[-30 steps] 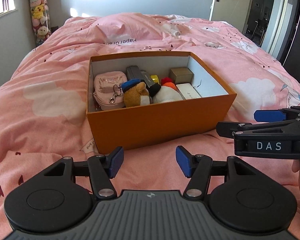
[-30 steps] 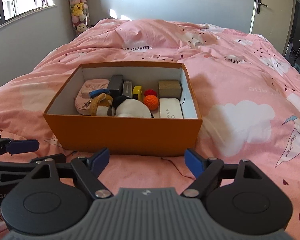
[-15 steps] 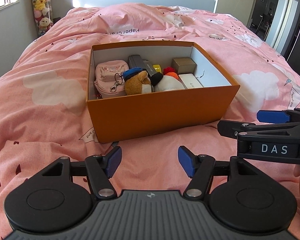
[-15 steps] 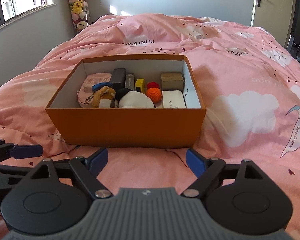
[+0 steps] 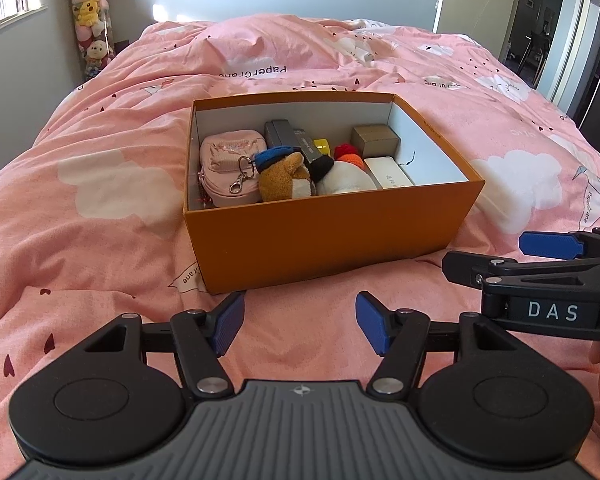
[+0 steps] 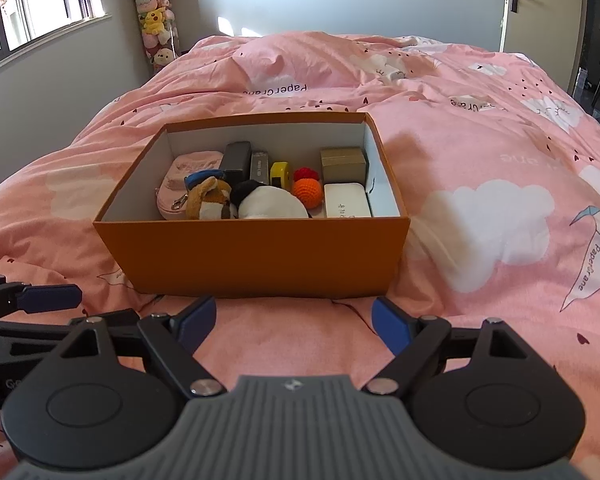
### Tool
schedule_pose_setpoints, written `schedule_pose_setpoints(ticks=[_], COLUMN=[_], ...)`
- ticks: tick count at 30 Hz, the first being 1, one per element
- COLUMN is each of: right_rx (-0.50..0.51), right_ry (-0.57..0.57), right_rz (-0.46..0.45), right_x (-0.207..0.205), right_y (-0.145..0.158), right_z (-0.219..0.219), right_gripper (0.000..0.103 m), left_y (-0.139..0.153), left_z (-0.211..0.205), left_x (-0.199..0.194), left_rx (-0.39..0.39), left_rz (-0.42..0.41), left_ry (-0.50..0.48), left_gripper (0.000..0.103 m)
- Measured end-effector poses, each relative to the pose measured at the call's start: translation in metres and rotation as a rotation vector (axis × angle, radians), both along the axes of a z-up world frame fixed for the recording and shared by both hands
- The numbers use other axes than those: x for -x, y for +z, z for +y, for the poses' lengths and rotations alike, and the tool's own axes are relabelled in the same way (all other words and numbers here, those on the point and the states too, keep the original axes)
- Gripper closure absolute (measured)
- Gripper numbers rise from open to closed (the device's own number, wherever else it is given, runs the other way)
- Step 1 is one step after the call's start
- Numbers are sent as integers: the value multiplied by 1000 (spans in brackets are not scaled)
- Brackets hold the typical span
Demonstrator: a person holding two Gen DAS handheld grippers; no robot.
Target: Organize objects
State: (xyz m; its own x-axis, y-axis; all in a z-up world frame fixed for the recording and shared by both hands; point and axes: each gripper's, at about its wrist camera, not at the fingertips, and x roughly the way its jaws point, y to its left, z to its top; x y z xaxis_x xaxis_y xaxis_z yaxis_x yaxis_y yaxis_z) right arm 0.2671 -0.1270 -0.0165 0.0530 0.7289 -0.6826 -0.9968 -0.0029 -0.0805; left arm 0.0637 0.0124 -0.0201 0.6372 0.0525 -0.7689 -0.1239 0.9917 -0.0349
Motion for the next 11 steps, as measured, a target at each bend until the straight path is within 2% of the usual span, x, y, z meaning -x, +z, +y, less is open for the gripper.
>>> schedule_pose_setpoints(ticks=[11], right_rx=[-1], right_ry=[0], right_rz=[2], right_x=[0], right_y=[1], right_z=[-1], right_gripper=[17], left_y=[2], left_z=[-1], left_x=[1], left_rx=[-7], left_rz=[-6], left_ry=[-3], left_gripper=[30])
